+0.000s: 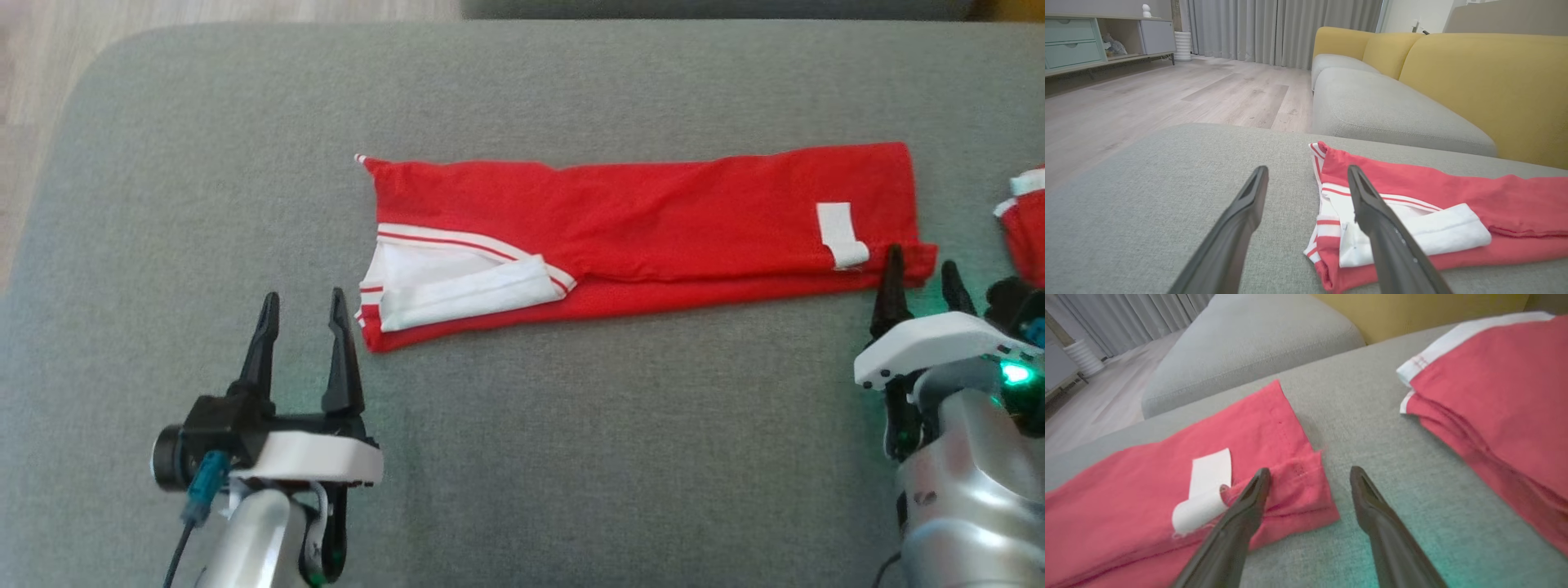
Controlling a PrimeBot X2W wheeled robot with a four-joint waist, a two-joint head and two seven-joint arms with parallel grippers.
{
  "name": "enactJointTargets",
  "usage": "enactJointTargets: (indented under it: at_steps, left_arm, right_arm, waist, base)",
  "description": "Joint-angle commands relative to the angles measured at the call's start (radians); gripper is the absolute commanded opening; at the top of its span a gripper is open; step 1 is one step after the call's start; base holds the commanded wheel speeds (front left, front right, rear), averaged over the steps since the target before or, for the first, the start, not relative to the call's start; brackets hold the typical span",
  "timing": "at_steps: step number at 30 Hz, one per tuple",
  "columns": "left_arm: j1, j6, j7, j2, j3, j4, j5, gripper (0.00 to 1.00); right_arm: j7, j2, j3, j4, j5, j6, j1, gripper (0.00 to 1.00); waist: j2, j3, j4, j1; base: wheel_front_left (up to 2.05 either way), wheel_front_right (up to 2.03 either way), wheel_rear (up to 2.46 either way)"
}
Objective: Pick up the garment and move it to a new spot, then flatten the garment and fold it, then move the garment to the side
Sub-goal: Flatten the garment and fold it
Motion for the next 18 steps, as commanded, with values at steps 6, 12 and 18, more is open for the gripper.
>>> enactJointTargets:
  at_steps: [6,12,18]
  left_arm:
    - [-0.054,-0.021,-0.009,-0.008,0.071,-0.014,0.031,1.00]
    - [-0.054,-0.031,-0.009,-0.015,0.097,-0.006,0.049,1.00]
    - [-0.048,-0.038,-0.009,-0.018,0.111,0.002,0.062,1.00]
  right_arm:
    - [-0.020,-0.001,-0.051,0.176,-0.061,0.007,-0.108,1.00]
    - [-0.064,-0.001,-0.061,0.280,-0.091,0.007,-0.152,0.00]
    - [-0.085,-0.002,-0.130,0.229,-0.157,0.007,-0.138,0.00]
  waist:
    - [0.0000,0.021,0.017,-0.0003]
    - [0.0000,0.019,0.003,-0.0003]
    - [0.0000,-0.001,-0.019,-0.0003]
  base:
    - [0.00,0.00,0.00]
    - [0.00,0.00,0.00]
    - [0.00,0.00,0.00]
